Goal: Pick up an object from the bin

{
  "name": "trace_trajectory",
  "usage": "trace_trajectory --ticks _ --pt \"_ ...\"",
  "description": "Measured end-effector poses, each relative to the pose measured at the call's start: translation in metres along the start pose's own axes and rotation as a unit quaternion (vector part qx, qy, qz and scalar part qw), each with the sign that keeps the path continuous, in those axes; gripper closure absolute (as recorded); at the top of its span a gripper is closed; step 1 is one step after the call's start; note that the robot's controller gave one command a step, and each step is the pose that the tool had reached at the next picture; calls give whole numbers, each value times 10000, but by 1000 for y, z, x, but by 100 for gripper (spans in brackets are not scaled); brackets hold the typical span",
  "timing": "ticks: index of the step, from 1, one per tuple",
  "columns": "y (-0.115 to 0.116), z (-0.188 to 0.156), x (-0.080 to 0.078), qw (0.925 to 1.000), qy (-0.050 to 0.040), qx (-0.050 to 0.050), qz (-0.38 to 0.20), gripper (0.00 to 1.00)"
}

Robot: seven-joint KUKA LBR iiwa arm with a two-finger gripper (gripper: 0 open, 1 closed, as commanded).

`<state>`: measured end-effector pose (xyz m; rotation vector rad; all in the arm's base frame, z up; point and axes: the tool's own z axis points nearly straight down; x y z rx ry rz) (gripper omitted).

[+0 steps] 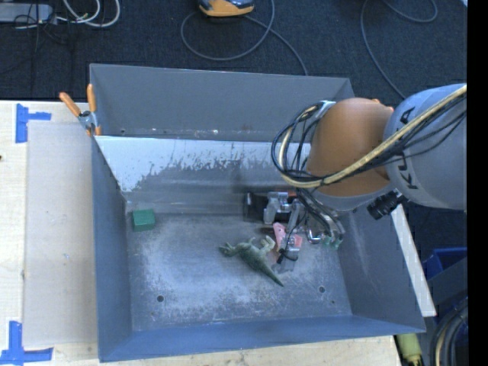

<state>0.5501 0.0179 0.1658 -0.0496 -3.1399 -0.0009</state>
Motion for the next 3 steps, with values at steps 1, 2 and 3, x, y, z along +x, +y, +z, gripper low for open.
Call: trace_trajectory --ticks 1,2,3 --pt "-3 56 1 9999 37 4 95 0" --pt "-4 57 1 9981 20 -1 609 0" --pt "1 90 -1 9921 36 4 1256 0"
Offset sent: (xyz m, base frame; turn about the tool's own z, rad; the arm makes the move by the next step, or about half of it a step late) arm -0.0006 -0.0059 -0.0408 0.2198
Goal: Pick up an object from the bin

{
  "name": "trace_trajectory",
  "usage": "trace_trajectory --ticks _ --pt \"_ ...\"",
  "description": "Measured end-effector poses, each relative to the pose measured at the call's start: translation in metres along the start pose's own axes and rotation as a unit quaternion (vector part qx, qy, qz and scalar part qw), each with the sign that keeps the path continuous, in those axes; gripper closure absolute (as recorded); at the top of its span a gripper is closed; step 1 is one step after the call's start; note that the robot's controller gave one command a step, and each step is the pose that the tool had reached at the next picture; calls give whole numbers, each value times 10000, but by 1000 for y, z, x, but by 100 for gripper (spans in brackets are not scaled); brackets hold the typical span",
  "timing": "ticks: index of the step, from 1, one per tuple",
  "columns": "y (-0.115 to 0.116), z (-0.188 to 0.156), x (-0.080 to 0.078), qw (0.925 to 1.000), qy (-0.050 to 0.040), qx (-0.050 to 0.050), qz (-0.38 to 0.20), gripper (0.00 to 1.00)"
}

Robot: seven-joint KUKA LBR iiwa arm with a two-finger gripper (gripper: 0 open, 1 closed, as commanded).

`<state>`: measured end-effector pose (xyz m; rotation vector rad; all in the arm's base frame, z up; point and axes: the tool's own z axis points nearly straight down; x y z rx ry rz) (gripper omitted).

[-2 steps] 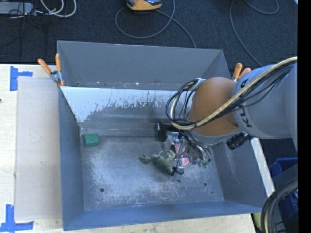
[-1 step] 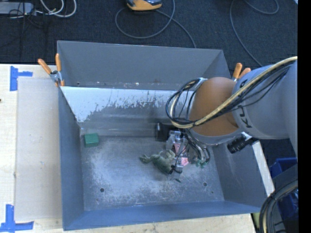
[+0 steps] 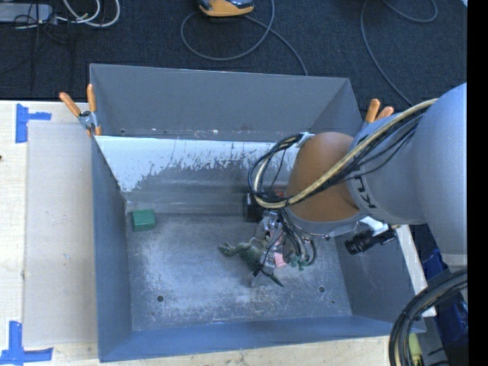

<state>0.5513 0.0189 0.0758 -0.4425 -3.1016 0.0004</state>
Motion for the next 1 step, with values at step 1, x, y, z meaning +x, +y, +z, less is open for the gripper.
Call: trace_trajectory --ticks 1 --pt "0 12 0 10000 -4 -4 85 100"
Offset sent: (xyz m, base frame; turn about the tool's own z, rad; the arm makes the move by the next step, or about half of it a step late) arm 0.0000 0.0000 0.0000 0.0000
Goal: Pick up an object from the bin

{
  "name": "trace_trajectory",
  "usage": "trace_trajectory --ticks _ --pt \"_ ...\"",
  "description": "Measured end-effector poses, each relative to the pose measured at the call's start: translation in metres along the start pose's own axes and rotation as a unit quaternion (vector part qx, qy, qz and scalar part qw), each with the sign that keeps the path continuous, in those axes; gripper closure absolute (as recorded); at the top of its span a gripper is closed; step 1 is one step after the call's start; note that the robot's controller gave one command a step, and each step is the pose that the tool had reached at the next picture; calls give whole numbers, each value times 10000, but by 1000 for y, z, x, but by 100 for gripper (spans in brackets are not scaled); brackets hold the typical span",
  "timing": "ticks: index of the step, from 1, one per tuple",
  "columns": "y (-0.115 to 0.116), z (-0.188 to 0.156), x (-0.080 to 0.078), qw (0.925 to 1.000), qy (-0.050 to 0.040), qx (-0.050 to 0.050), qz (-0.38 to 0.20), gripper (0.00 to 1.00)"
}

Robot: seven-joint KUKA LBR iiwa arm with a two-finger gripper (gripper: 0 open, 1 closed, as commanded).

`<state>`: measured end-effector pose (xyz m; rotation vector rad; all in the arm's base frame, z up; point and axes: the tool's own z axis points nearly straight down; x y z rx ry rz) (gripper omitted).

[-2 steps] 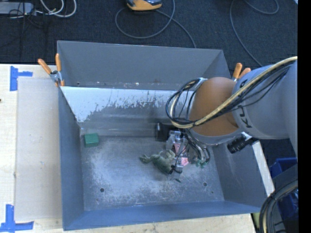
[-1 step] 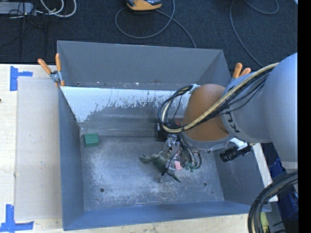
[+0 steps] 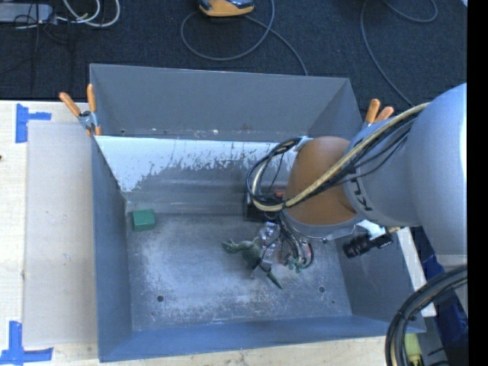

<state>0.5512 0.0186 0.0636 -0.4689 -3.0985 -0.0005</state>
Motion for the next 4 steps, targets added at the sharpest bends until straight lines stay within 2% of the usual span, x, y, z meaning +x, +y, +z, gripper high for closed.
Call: trace_trajectory --ticks 1,2,3,4 --pt "0 -2 0 10000 0 0 9 100" --pt "-1 -13 2 10000 40 9 13 100" --pt "0 -32 0 10000 3 -4 5 100" --pt "-1 -43 2 10000 29 5 2 100"
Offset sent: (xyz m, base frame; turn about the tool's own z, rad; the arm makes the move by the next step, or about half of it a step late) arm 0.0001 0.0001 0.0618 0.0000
